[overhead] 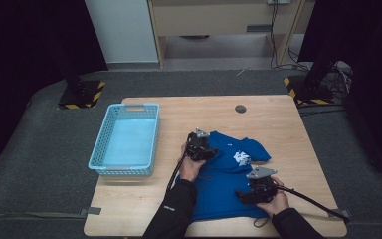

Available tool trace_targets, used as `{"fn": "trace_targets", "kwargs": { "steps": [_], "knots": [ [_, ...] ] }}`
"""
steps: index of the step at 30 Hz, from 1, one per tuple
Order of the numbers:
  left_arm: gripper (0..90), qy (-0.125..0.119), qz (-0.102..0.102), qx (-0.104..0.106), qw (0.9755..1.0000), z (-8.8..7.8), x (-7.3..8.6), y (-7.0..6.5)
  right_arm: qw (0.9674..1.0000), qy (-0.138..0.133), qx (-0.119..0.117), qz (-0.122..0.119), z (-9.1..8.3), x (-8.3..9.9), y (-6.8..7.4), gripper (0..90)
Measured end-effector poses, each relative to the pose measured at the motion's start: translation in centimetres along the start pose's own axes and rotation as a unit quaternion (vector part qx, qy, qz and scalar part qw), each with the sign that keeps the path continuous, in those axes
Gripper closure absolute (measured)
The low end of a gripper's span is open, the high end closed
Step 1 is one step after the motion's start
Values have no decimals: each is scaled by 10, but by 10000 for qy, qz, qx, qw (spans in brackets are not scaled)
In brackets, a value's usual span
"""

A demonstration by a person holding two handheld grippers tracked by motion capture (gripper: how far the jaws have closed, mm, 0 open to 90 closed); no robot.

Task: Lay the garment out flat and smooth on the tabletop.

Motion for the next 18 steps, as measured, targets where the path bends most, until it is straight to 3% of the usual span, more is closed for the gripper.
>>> {"fn": "trace_targets", "kwargs": {
  "steps": [8, 13, 18],
  "knots": [
    [836, 104, 50, 99, 9999, -3, 0, -7, 10000, 1, 1, -14, 0, 0, 0, 123],
    [871, 4, 171, -104, 9998, -11, -4, -6, 10000, 3, -1, -19, 0, 0, 0, 123],
    [875, -190, 71, -311, 9993, -28, -10, 6, 10000, 2, 0, -24, 0, 0, 0, 123]
  ]
}}
Point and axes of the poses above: each handheld gripper's, and its own axes: z roughly forward along the jaws, x roughly out of its underside, y roughly to its left, the point moved 5 cm from there along z, roughly forward along the jaws, and after that the axes turned 5 degrees about -x, right-handed, at the moved point
